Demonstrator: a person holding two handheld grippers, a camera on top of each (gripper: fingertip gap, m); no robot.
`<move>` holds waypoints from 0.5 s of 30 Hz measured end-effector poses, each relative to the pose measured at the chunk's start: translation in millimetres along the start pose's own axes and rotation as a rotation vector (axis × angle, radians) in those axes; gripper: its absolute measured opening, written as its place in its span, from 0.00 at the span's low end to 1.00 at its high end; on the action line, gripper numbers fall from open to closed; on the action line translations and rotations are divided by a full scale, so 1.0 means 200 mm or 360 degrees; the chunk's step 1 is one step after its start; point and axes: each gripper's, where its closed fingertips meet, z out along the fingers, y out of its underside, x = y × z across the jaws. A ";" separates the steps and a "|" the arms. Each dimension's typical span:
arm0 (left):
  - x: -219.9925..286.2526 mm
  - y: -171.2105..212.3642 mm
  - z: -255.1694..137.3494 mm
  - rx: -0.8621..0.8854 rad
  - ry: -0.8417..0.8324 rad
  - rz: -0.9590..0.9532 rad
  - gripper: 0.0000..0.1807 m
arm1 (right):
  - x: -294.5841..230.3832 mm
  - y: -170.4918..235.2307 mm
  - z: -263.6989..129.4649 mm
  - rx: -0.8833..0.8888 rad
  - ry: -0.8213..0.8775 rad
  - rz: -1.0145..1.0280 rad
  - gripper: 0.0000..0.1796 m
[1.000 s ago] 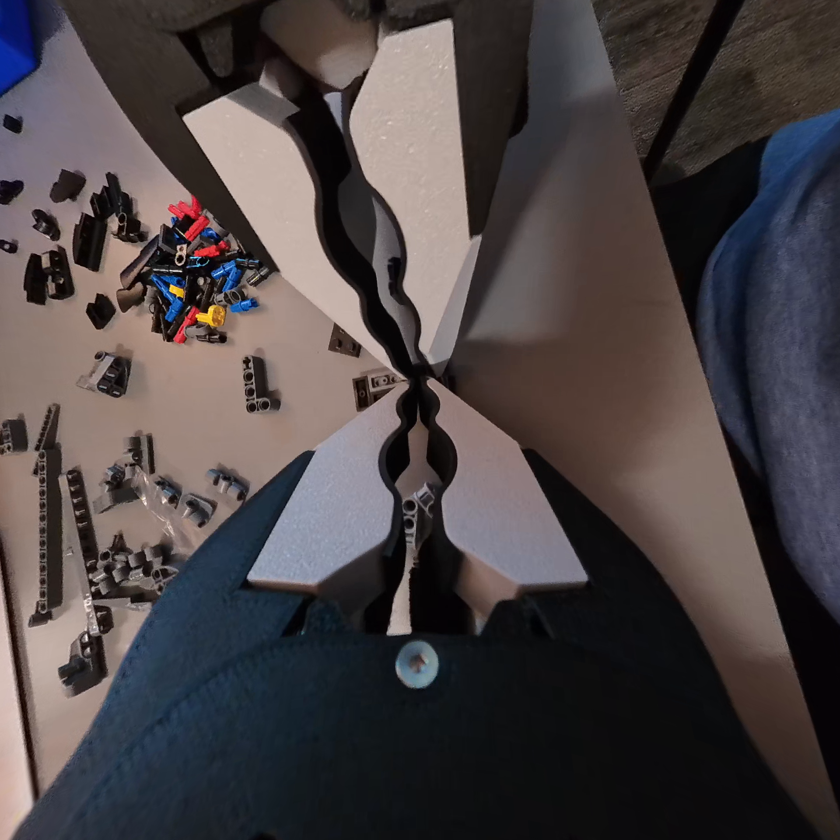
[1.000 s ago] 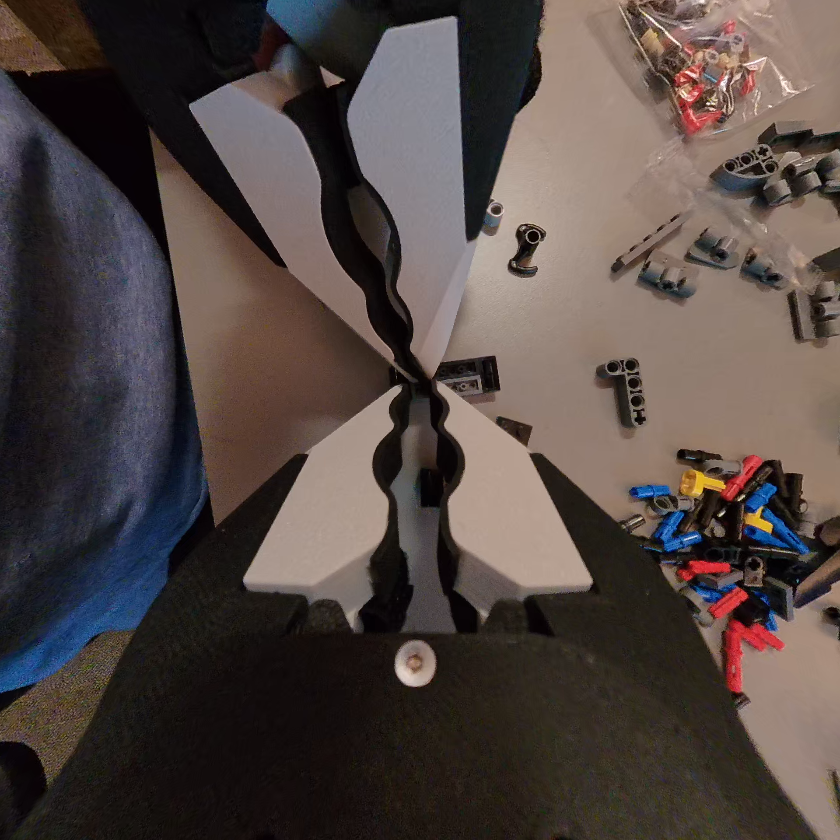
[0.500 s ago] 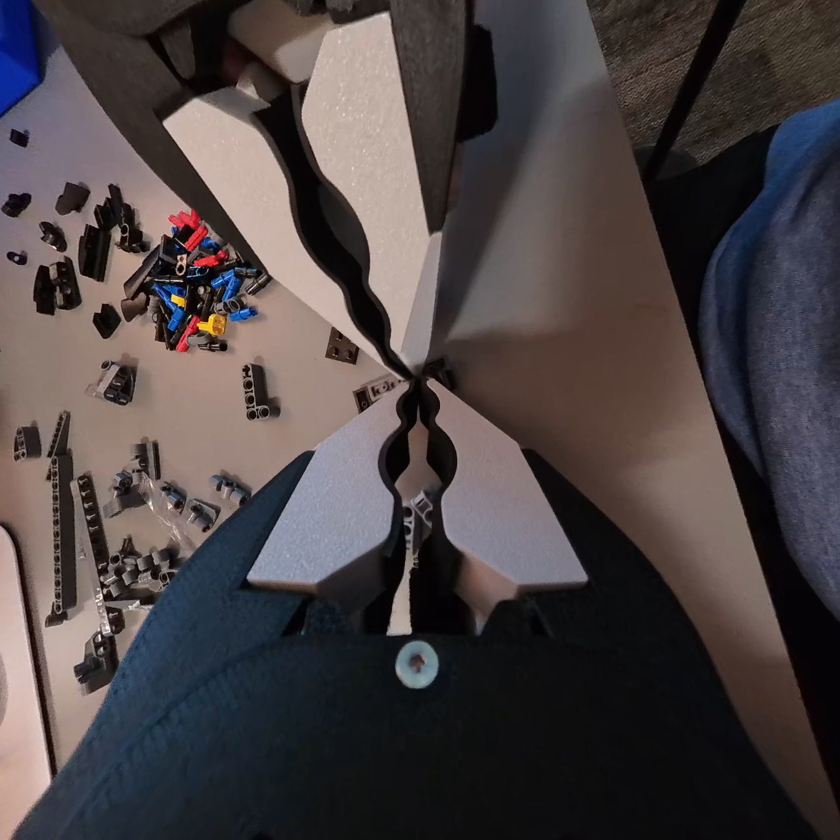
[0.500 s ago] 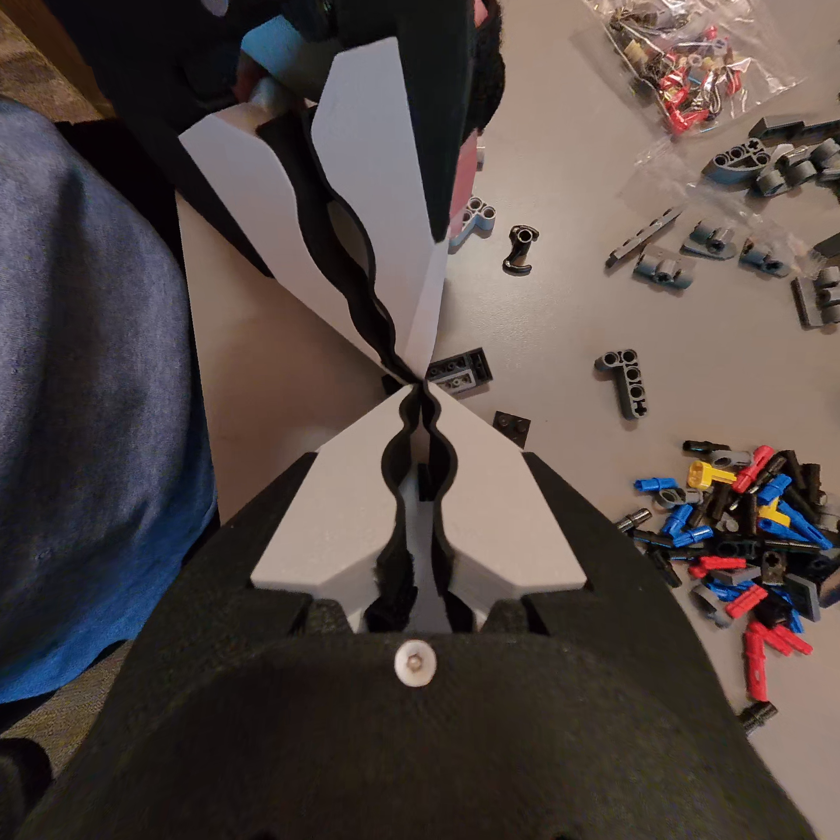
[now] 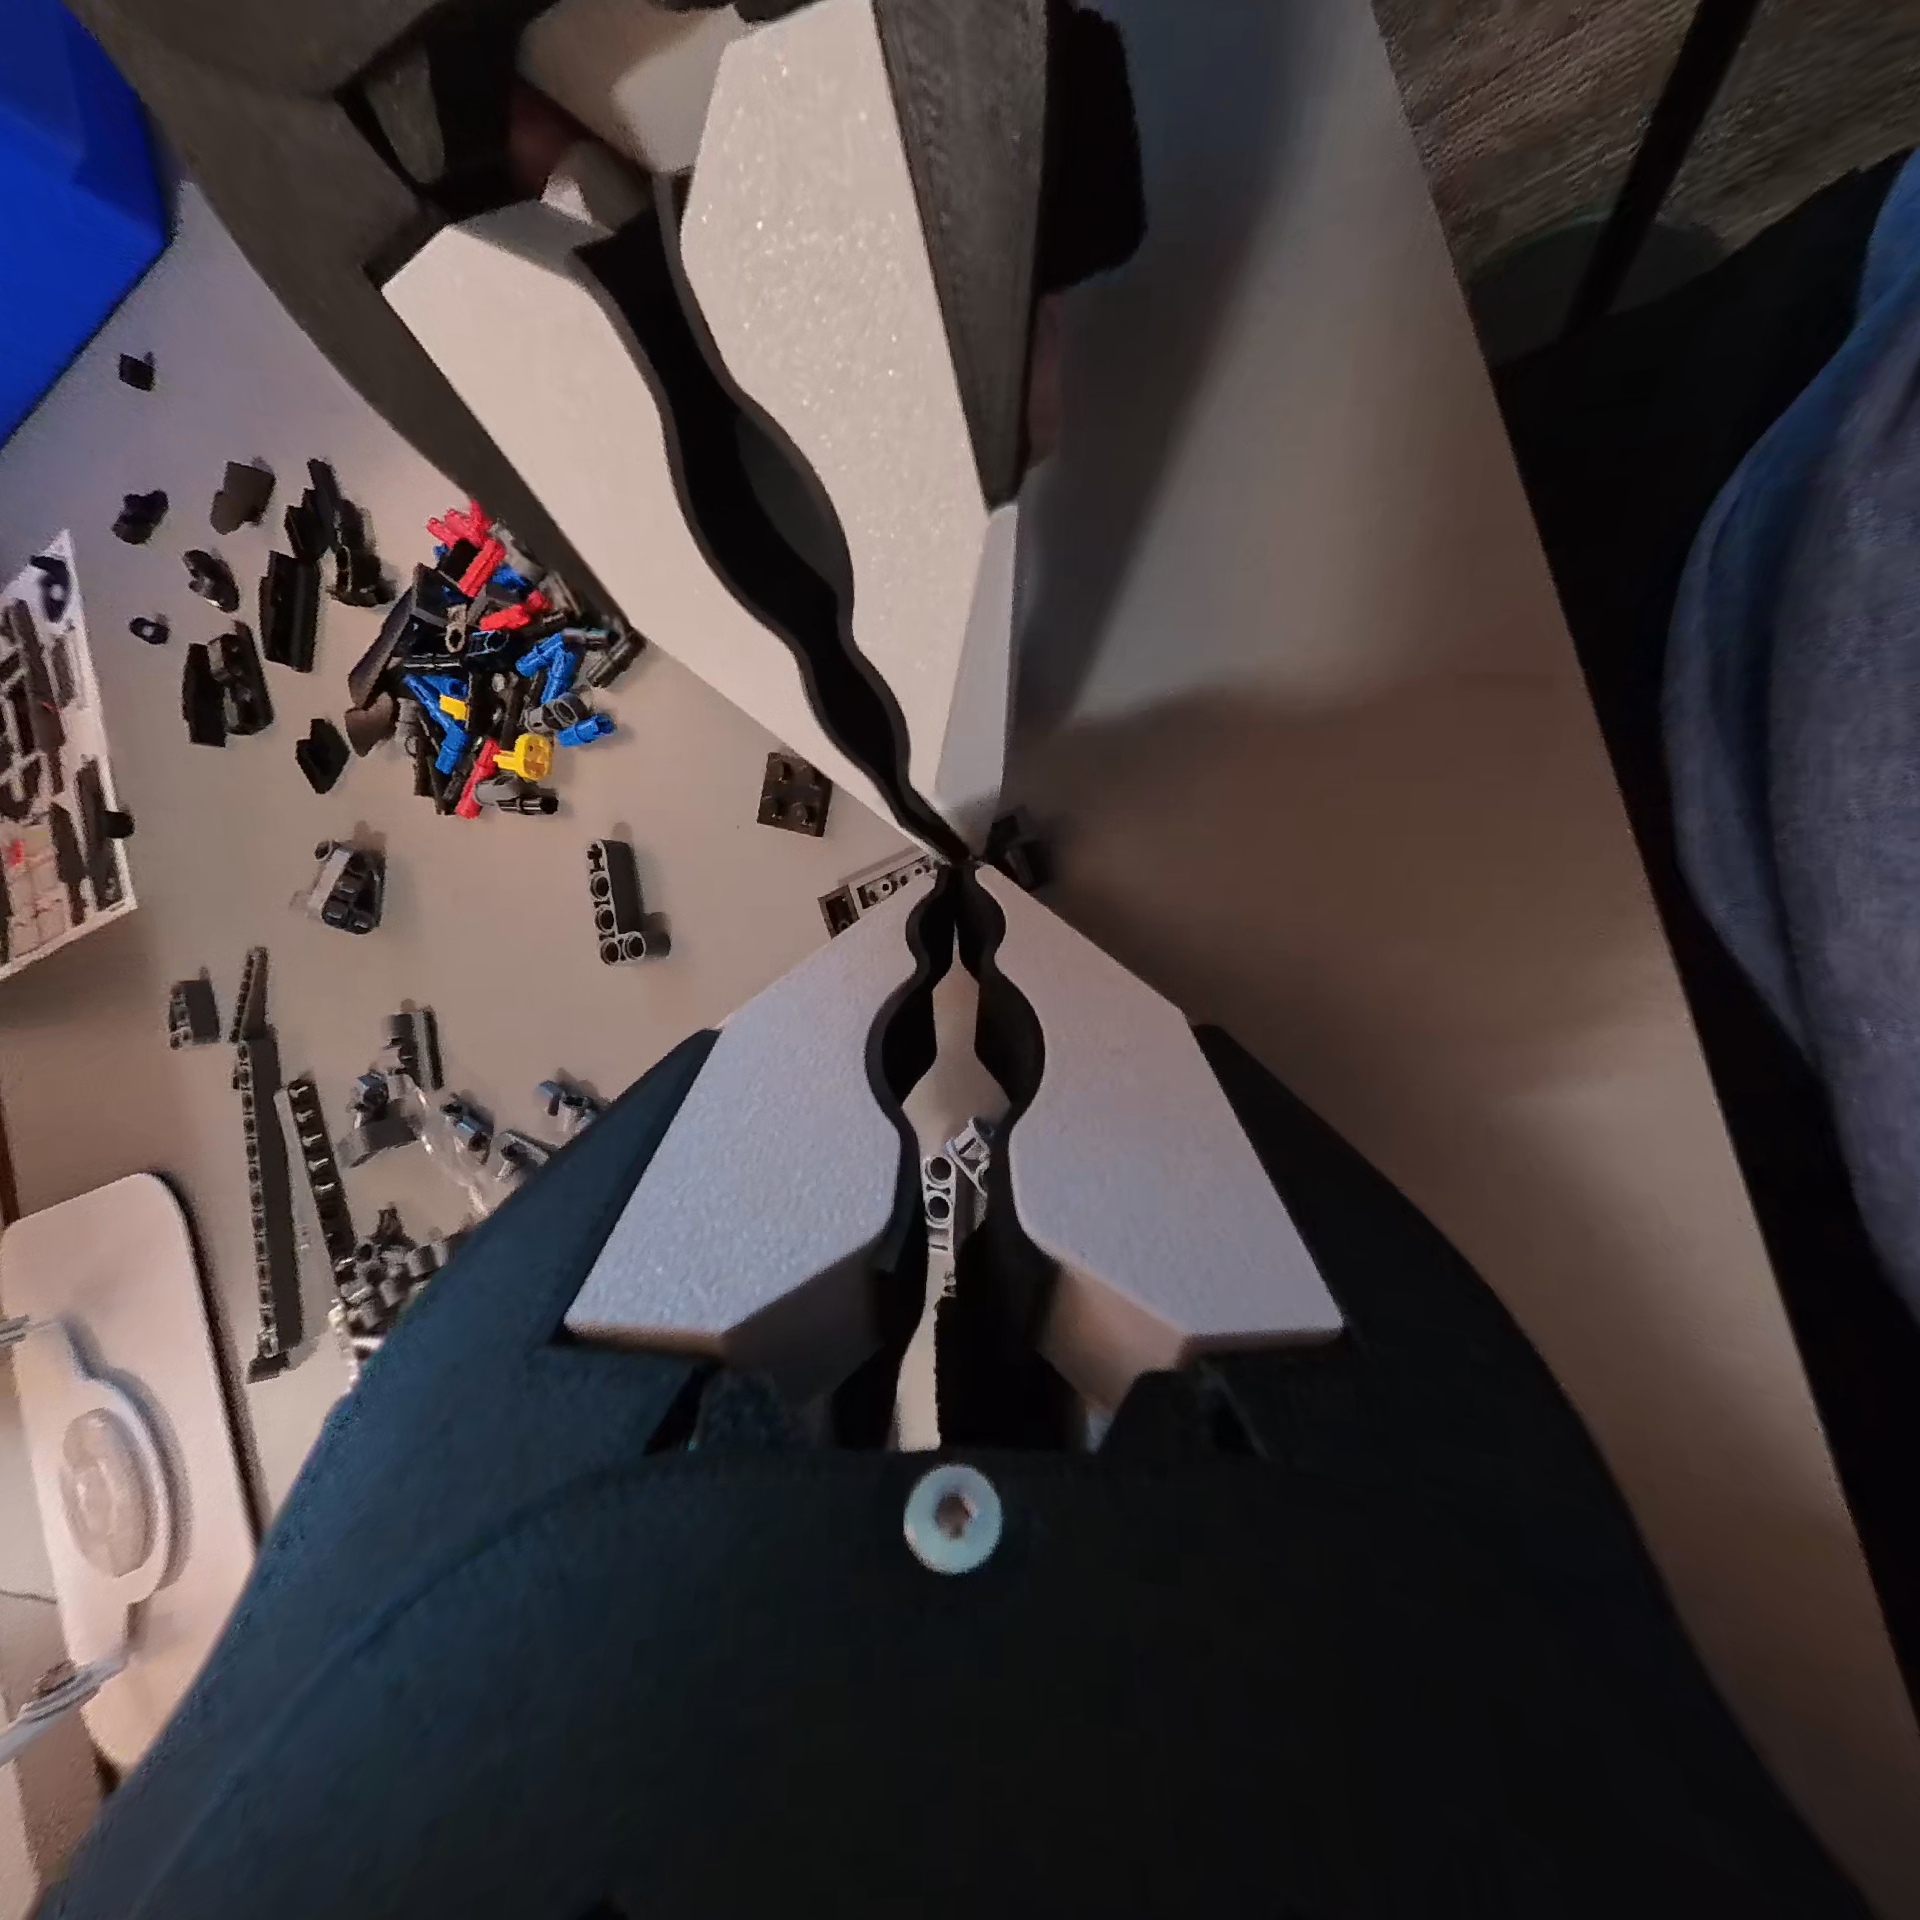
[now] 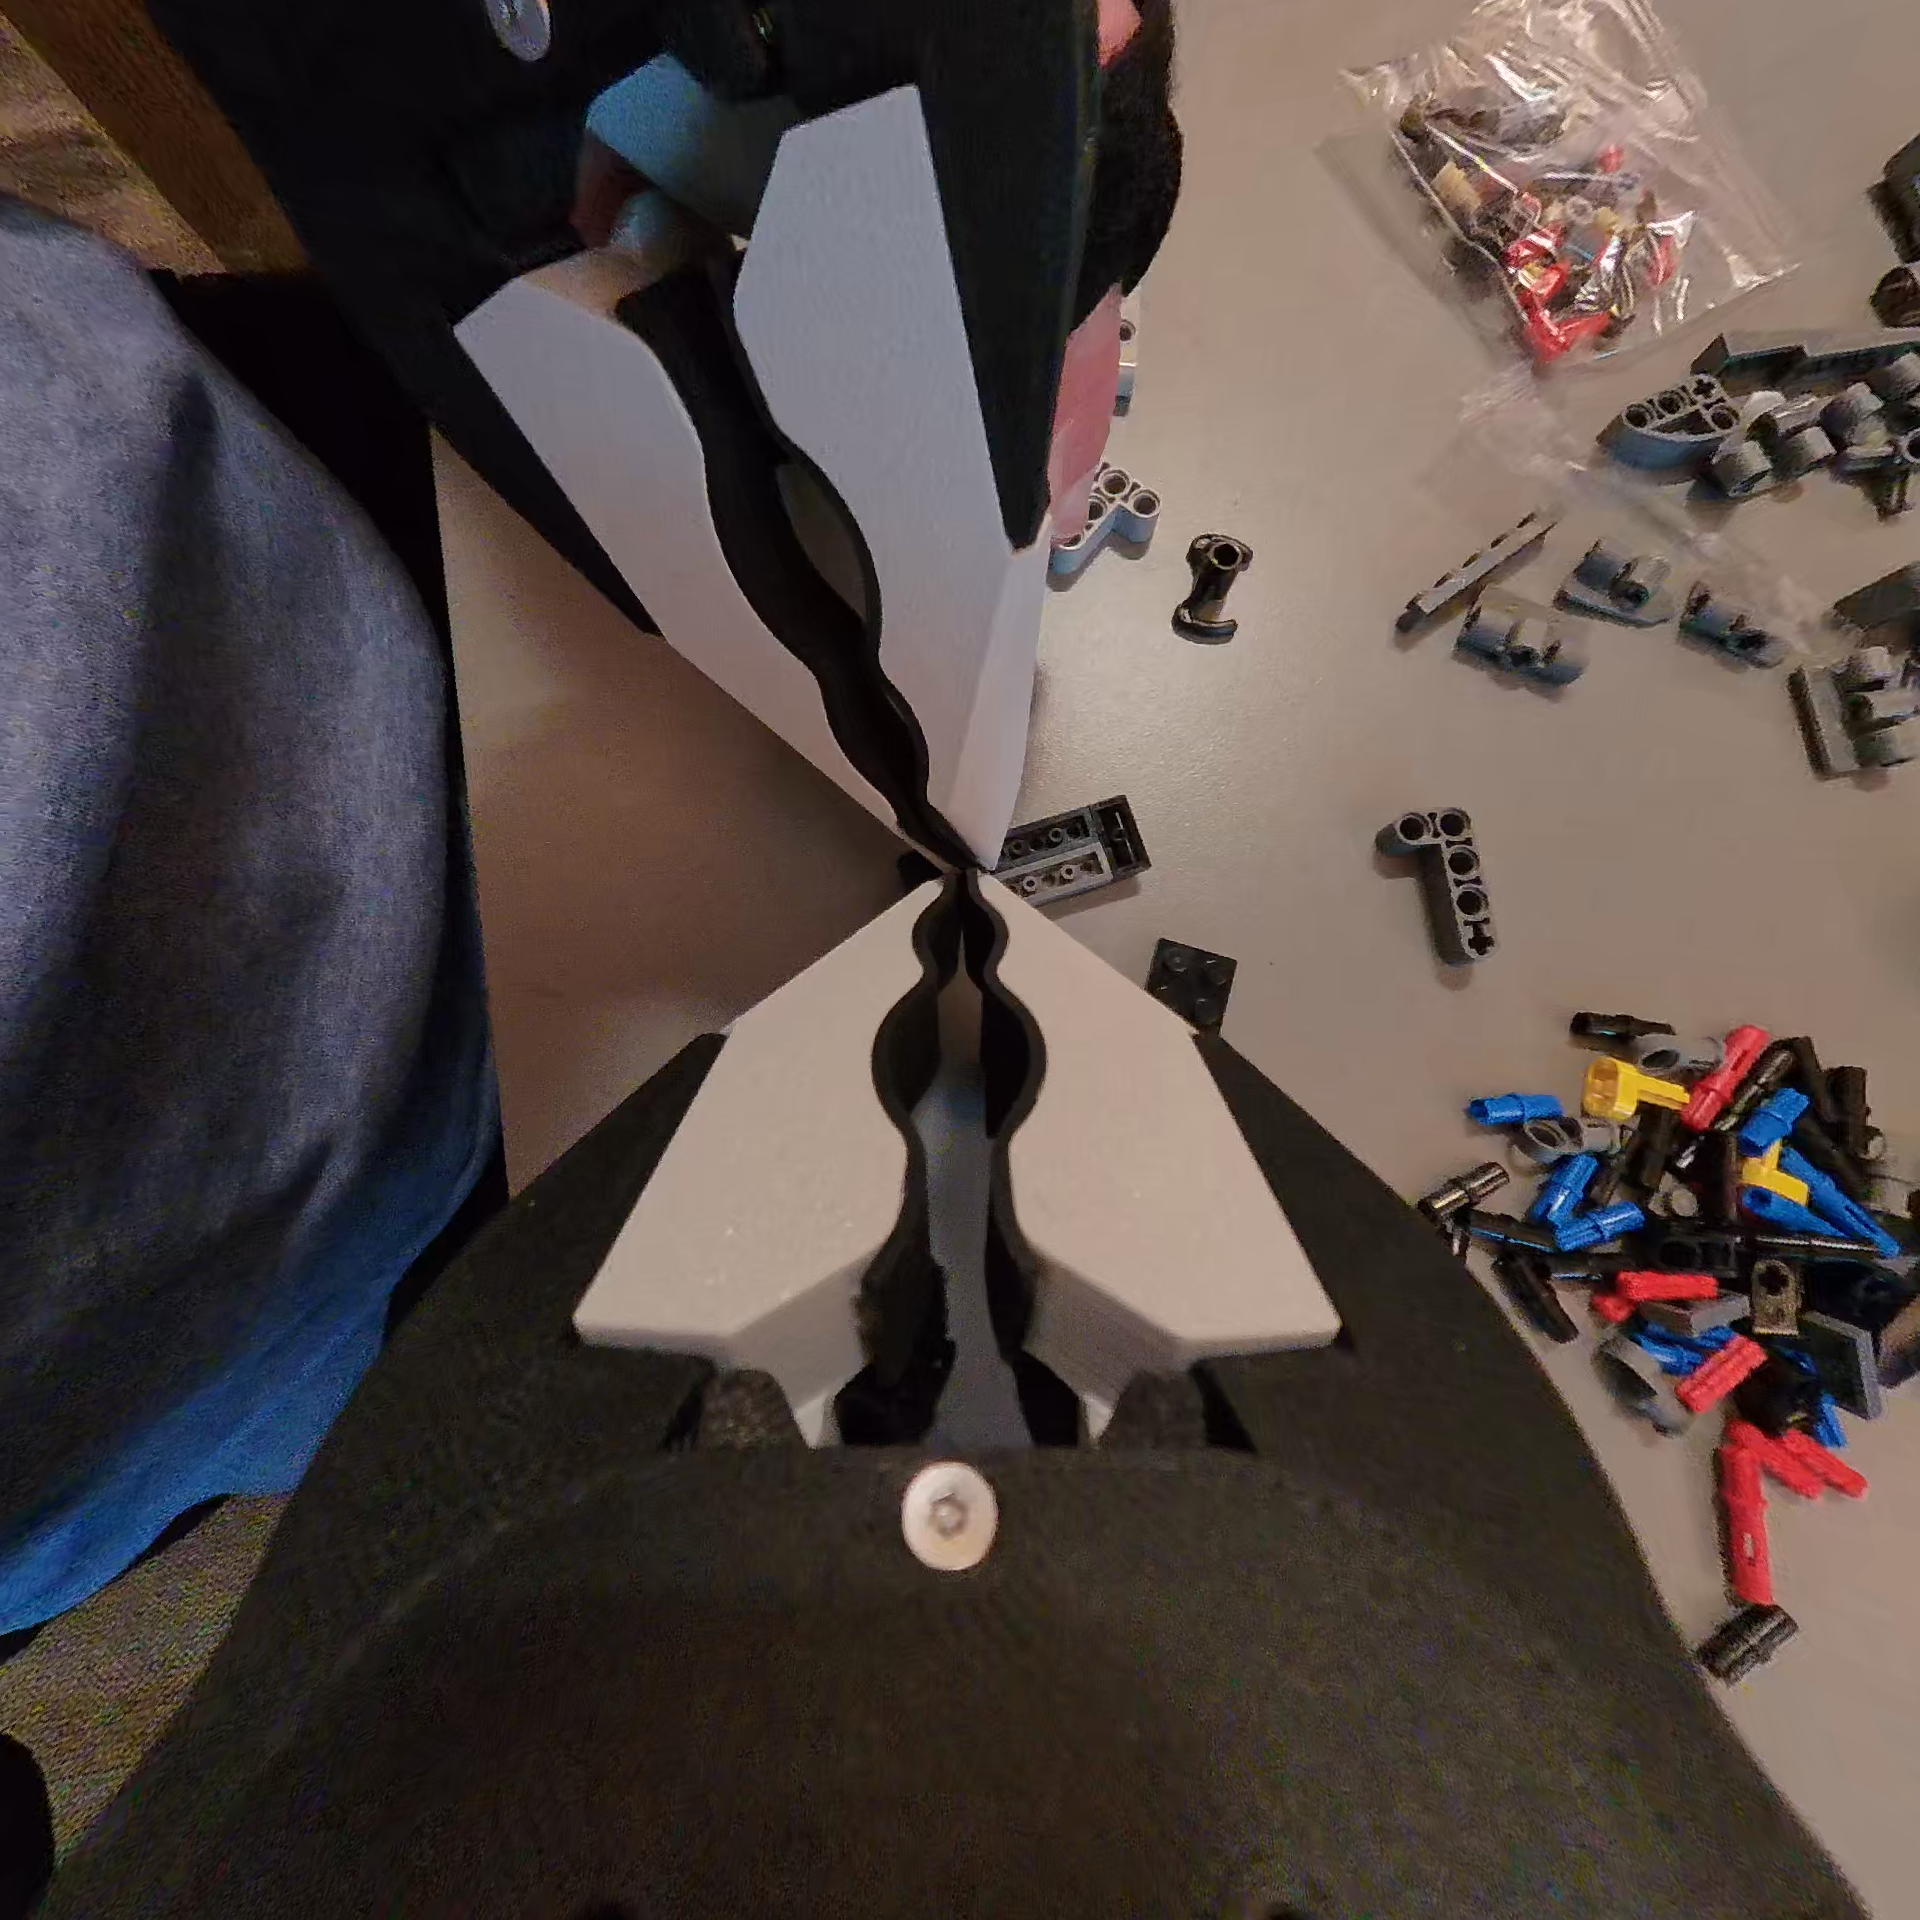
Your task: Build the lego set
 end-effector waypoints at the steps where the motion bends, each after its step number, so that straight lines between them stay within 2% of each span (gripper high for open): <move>1: 0.00 0.00 0.00 -0.0009 -0.0021 0.0015 0.00 | 0.00 0.00 0.00 0.0007 0.0001 0.0002 0.00; 7: 0.01 0.00 0.00 -0.0042 -0.0076 0.0081 0.00 | -0.01 0.01 0.00 0.0080 -0.0027 0.0052 0.00; 15: 0.00 0.00 0.01 -0.0006 -0.0019 -0.0005 0.00 | 0.00 0.01 0.00 0.0076 -0.0059 0.0115 0.00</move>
